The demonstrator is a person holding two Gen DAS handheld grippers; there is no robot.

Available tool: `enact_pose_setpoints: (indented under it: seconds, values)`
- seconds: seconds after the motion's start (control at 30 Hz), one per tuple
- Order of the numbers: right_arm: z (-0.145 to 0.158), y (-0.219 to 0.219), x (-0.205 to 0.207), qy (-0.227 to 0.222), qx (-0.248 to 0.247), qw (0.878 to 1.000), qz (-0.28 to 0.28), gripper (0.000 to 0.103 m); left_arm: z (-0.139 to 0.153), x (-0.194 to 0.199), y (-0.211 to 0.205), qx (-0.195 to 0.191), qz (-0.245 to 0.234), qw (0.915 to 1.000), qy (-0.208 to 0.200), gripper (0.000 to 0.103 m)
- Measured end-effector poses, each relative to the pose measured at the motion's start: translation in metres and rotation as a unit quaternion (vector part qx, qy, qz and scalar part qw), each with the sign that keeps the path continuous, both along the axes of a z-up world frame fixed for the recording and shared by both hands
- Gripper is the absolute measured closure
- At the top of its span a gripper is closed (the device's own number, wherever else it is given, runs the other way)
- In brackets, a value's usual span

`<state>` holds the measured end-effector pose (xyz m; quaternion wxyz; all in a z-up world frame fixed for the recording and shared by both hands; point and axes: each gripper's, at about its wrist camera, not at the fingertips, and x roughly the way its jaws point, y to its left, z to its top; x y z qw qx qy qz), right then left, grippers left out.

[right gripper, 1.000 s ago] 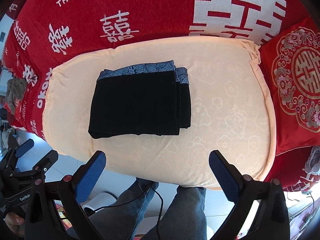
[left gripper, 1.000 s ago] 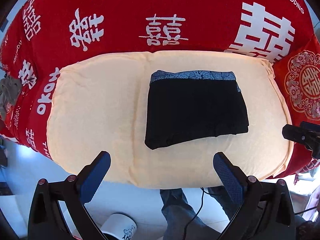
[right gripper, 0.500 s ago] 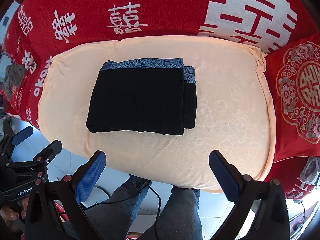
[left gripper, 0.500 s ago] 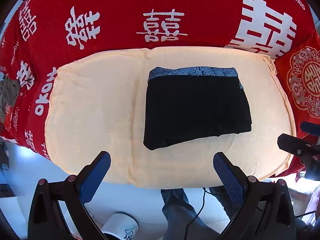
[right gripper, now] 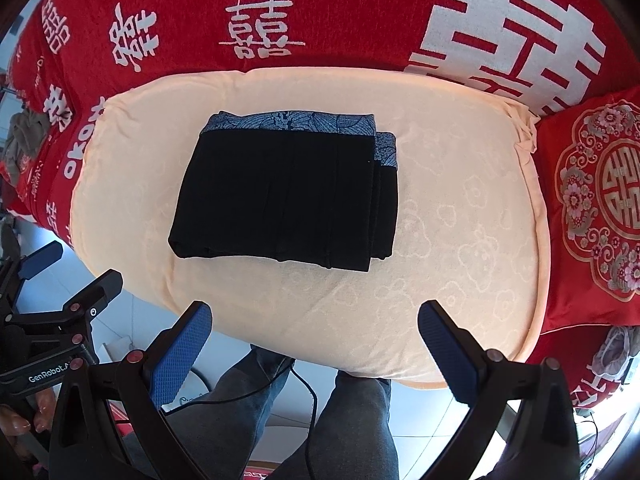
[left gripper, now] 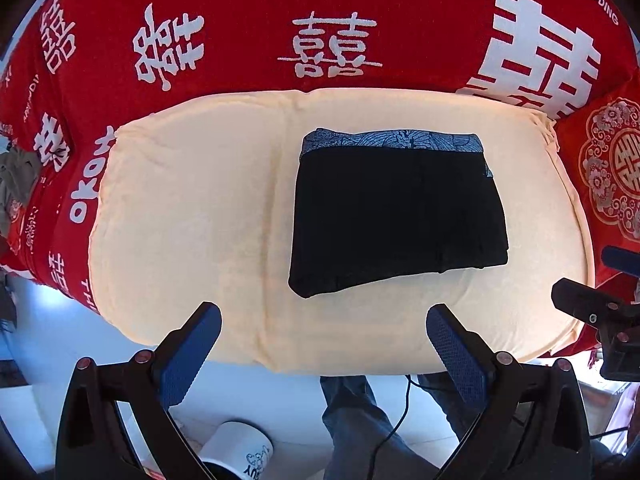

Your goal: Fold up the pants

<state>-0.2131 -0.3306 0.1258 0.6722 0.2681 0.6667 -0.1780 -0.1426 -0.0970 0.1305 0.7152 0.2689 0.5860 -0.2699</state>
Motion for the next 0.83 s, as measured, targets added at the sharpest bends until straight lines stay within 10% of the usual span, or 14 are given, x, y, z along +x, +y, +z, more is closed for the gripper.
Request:
enact_pose_setpoints:
  seconds: [0.83]
  values:
    - [-0.0028,0.0071,0.0005,0.007,-0.002,1.0,0.012,0.0,0.0065,-0.0062,-0.0023,-0.023,-0.011,0.9996,-0.015,0.0]
